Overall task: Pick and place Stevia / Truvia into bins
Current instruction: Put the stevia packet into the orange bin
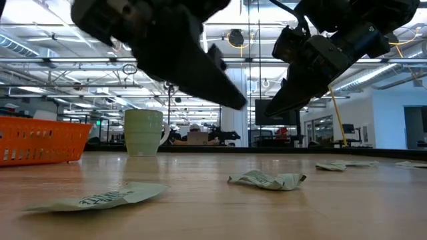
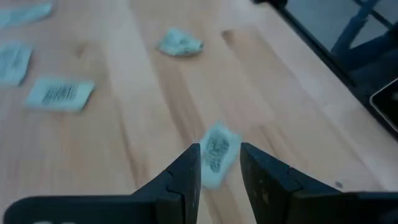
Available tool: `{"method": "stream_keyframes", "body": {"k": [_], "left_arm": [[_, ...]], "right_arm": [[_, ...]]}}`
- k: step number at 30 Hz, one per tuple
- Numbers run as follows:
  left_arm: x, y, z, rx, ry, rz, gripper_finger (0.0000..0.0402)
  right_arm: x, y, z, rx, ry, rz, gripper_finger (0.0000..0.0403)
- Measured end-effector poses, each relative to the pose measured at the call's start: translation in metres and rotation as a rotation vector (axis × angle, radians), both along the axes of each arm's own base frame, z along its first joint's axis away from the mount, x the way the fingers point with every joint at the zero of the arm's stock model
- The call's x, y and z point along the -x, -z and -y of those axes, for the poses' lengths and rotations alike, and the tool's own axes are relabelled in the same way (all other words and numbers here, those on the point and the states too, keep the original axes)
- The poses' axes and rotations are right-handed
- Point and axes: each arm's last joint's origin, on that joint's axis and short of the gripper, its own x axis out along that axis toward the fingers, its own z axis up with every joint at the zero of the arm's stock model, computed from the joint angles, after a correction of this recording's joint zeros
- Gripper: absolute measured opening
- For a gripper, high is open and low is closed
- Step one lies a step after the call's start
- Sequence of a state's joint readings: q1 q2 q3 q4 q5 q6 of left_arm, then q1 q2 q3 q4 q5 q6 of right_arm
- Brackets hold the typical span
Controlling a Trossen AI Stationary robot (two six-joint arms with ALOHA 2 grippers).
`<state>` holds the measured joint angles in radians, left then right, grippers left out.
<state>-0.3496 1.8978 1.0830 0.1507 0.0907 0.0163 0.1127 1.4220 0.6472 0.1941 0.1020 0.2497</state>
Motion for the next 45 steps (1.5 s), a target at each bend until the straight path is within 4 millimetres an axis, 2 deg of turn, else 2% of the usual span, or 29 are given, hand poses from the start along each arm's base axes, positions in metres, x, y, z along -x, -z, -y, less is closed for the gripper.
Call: {"method": "stream_keyframes", "body": {"k": [4, 7, 16, 21, 29, 32, 35, 38, 41, 45], "left_arm": [[-0.010, 0.010, -0.001, 0.006, 0.059, 0.076, 0.0118], [-0.014, 0.019, -0.003, 0.011, 0.054, 0.072, 0.0118], [-0.019, 0.052, -0.014, 0.046, -0.048, -0.034, 0.0118], [-0.019, 0.057, -0.013, 0.045, -0.044, -0.047, 0.0118], [-0.018, 0.058, -0.013, 0.039, -0.042, -0.062, 0.0112], [-0.018, 0.058, -0.013, 0.015, -0.023, -0.053, 0.0078], [-0.018, 0.058, -0.014, 0.001, -0.015, -0.048, 0.0022], [-0.019, 0.057, -0.015, 0.005, -0.019, -0.046, 0.0010], [-0.015, 0.047, -0.017, -0.017, -0.008, -0.061, 0.0005], [0.002, 0.011, -0.024, -0.132, -0.065, -0.102, 0.0004]], "right_arm": [[0.000, 0.000, 0.000, 0.000, 0.000, 0.000, 0.0098], [0.000, 0.000, 0.000, 0.000, 0.000, 0.000, 0.0098], [0.000, 0.000, 0.000, 0.000, 0.000, 0.004, 0.0096], [0.000, 0.000, 0.000, 0.000, 0.000, 0.003, 0.0096], [0.000, 0.000, 0.000, 0.006, -0.005, -0.004, 0.0095], [0.000, 0.000, 0.000, 0.006, -0.005, -0.004, 0.0096], [0.000, 0.000, 0.000, 0.006, -0.005, -0.004, 0.0095], [0.000, 0.000, 0.000, 0.006, -0.005, -0.004, 0.0096], [0.000, 0.000, 0.000, 0.007, -0.005, -0.005, 0.0095], [0.000, 0.000, 0.000, 0.006, -0.005, -0.006, 0.0096]]}}
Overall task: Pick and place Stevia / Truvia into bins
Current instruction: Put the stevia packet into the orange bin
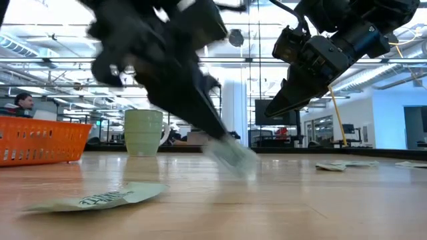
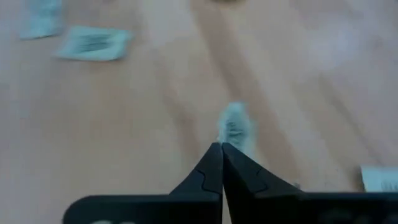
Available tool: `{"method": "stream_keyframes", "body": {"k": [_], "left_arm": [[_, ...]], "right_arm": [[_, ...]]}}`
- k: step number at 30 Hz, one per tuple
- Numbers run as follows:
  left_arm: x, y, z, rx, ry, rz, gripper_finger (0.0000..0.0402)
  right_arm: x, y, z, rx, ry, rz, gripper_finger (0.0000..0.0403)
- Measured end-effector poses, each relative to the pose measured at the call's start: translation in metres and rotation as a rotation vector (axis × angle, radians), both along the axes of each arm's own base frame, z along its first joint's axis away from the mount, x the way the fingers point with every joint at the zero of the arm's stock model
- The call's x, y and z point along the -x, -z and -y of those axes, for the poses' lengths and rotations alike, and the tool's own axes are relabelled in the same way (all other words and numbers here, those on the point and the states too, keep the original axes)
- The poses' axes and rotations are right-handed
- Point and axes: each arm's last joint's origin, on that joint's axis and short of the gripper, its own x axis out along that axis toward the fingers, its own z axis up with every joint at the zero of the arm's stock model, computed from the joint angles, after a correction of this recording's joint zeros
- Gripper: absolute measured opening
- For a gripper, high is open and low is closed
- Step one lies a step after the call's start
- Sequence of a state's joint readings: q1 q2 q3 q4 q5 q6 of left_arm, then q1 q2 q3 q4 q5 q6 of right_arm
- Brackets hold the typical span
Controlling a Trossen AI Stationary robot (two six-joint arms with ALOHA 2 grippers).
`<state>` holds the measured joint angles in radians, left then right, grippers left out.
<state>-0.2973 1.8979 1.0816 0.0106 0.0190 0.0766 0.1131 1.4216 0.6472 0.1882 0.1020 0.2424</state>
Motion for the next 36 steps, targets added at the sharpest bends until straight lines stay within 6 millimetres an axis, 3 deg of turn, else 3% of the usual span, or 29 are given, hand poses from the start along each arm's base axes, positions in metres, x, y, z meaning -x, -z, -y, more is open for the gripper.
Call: {"method": "stream_keyframes", "body": {"k": [7, 12, 19, 27, 36], "left_arm": [[0.071, -0.074, -0.019, -0.174, -0.277, -0.211, 0.0003], [0.122, -0.095, -0.027, -0.135, -0.609, -0.415, 0.0002], [0.160, -0.096, -0.017, -0.149, -0.860, -0.600, 0.0002], [0.168, -0.088, -0.007, -0.113, -0.917, -0.647, 0.0017], [0.174, -0.074, -0.011, -0.151, -0.942, -0.678, 0.0057]], "right_arm": [[0.000, 0.001, 0.000, 0.001, 0.000, -0.007, 0.0094], [0.001, 0.001, 0.000, -0.022, 0.017, -0.014, 0.0095], [0.003, 0.003, 0.000, -0.025, 0.023, -0.043, 0.0095], [0.003, 0.004, 0.000, -0.024, 0.023, -0.047, 0.0094], [0.003, 0.003, 0.000, -0.025, 0.023, -0.042, 0.0094]]}}
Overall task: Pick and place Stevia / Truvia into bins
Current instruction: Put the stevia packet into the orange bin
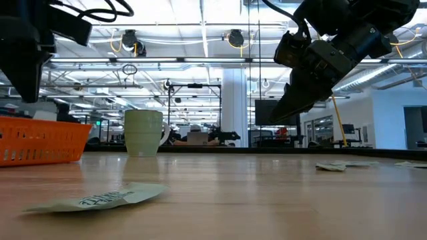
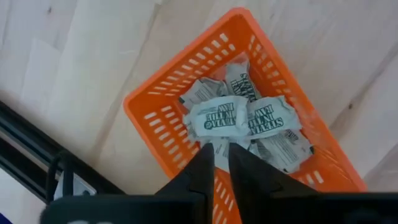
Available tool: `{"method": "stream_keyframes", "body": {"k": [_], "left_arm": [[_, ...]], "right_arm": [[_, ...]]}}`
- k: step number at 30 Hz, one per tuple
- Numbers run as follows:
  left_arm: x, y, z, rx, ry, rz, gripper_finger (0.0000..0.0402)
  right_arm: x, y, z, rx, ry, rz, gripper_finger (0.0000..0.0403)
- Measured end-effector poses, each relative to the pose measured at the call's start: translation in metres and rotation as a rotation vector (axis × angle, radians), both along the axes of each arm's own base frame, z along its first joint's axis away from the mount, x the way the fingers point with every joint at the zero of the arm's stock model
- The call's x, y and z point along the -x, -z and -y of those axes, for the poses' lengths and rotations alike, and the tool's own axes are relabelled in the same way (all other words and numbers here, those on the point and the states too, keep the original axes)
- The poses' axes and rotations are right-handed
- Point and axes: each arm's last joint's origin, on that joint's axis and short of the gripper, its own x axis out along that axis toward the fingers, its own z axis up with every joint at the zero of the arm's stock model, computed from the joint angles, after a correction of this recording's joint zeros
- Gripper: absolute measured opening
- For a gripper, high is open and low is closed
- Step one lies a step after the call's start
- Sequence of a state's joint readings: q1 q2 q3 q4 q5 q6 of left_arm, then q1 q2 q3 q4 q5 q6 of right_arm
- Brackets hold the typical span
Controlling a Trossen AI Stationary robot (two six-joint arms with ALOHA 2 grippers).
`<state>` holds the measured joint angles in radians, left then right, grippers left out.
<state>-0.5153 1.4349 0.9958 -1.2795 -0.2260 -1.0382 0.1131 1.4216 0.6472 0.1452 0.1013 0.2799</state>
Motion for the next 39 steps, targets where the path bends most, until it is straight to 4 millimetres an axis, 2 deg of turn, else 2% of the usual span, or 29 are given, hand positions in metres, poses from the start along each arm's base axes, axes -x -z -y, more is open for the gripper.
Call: {"method": "stream_keyframes", "body": {"k": [5, 9, 16, 23, 28, 39], "left_arm": [[0.000, 0.000, 0.000, -0.007, 0.026, 0.000, 0.0089], [-0.007, -0.005, 0.002, -0.005, 0.088, 0.049, 0.0098], [-0.038, -0.017, 0.011, 0.075, 0.297, 0.301, 0.0099], [-0.074, -0.018, 0.023, 0.295, 0.462, 0.564, 0.0099], [-0.096, 0.006, 0.034, 0.431, 0.600, 0.582, 0.0099], [-0.144, 0.073, 0.043, 0.493, 0.808, 0.649, 0.0099]], "right_arm": [[0.000, 0.000, 0.000, 0.000, 0.000, 0.000, 0.0095], [0.000, 0.000, 0.000, 0.002, -0.003, 0.000, 0.0094], [0.000, 0.000, -0.004, 0.026, -0.040, 0.002, 0.0098], [0.000, 0.000, -0.003, 0.021, -0.034, 0.004, 0.0098], [0.000, 0.000, -0.003, 0.022, -0.034, 0.004, 0.0096], [0.000, 0.000, -0.003, 0.022, -0.034, 0.000, 0.0095]]}}
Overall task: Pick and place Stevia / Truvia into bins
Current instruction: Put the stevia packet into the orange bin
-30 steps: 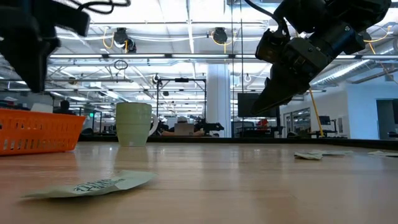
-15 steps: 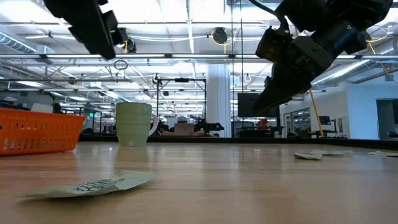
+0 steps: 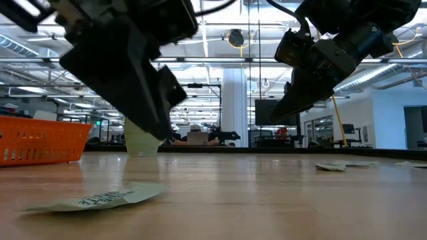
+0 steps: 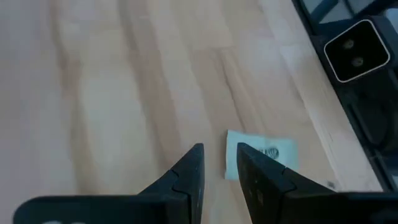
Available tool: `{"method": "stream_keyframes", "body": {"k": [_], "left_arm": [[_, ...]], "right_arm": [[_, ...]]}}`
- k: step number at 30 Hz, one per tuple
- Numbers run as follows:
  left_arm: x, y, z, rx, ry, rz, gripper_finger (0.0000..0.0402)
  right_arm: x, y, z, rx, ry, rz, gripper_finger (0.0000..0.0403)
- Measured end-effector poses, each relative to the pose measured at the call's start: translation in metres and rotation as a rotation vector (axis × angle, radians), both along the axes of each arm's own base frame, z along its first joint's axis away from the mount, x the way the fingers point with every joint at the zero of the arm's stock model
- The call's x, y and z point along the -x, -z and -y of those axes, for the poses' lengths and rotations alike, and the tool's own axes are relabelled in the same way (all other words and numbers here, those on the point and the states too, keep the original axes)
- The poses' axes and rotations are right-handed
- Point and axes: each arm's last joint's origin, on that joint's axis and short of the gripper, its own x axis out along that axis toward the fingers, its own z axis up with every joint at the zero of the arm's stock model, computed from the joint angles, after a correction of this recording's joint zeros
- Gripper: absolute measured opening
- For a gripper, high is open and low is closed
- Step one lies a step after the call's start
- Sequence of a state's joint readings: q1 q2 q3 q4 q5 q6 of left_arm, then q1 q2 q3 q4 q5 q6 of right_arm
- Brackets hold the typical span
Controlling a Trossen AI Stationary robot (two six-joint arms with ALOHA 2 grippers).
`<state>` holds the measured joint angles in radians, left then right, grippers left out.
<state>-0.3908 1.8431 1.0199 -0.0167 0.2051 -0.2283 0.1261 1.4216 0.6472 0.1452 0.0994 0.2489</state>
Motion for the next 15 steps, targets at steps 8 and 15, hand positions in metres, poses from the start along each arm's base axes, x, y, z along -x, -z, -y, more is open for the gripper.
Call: {"method": "stream_keyframes", "body": {"k": [8, 15], "left_arm": [[-0.006, 0.022, 0.000, 0.010, 0.025, -0.033, 0.0099], [-0.005, 0.022, 0.001, 0.043, 0.022, -0.049, 0.0099]], "right_arm": [[0.000, 0.000, 0.000, 0.005, -0.004, 0.001, 0.0095], [0.000, 0.000, 0.000, 0.005, -0.004, 0.001, 0.0096]]}}
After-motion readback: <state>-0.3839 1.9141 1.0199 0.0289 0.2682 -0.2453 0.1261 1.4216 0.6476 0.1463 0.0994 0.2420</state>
